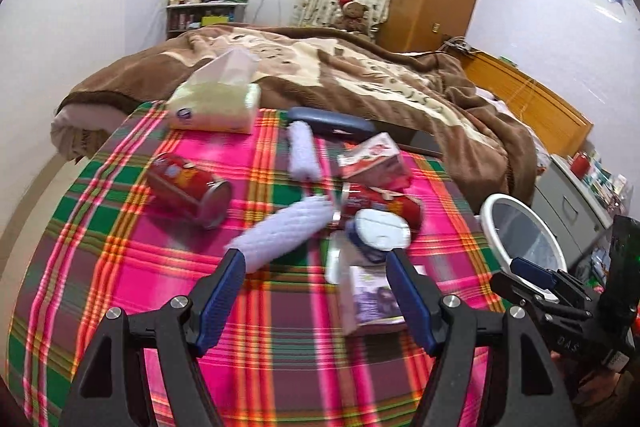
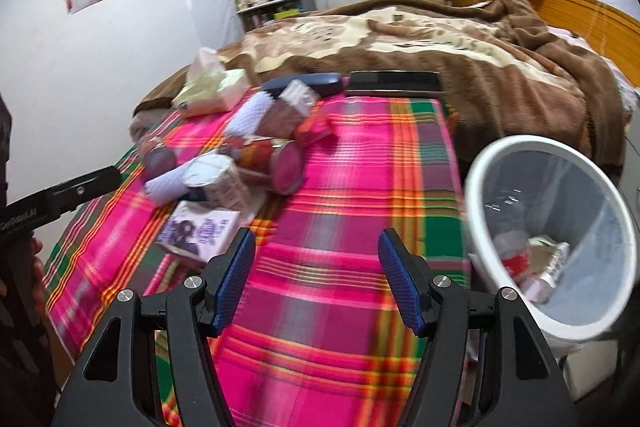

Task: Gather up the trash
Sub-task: 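Move the right tool onto the purple juice box while the left tool approaches the red can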

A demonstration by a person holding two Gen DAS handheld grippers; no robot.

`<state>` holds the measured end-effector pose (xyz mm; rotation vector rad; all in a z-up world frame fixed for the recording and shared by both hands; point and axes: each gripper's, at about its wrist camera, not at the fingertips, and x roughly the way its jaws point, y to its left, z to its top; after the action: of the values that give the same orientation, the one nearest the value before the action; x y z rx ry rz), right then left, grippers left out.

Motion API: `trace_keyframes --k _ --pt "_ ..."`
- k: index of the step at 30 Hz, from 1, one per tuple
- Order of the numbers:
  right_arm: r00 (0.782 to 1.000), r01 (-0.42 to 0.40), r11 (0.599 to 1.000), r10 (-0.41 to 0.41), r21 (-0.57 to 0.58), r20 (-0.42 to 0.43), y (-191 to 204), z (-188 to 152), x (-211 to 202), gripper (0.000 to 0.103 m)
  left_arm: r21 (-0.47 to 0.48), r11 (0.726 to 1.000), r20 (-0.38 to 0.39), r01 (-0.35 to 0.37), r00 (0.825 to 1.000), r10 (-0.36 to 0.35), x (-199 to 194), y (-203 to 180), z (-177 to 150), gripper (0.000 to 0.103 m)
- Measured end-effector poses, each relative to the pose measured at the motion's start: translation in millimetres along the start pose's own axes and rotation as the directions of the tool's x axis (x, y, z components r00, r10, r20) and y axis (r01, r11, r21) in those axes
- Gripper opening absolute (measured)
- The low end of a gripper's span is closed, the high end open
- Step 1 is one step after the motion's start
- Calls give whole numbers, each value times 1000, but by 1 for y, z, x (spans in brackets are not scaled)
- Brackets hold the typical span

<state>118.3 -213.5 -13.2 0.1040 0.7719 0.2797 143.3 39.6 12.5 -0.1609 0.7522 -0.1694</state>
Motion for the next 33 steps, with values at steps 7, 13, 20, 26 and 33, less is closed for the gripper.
trace_keyframes --k 7,13,20,26,33 --pt "993 -112 990 109 -87 -45 28 3 20 65 -35 999 -22 -27 999 26 10 31 -1 72" --pt "980 -197 967 188 -162 -73 47 8 39 65 -61 997 -35 -41 999 38 19 51 2 72" --pt "965 -253 947 232 -198 -121 55 16 58 65 -62 997 -57 -51 997 47 33 68 7 73" --pt "942 -323 916 286 -237 -177 64 9 55 65 -76 995 -67 -68 996 63 44 83 18 73" --pt "917 -386 863 323 -326 -233 83 -5 42 65 -106 991 -75 -87 994 79 63 97 42 76"
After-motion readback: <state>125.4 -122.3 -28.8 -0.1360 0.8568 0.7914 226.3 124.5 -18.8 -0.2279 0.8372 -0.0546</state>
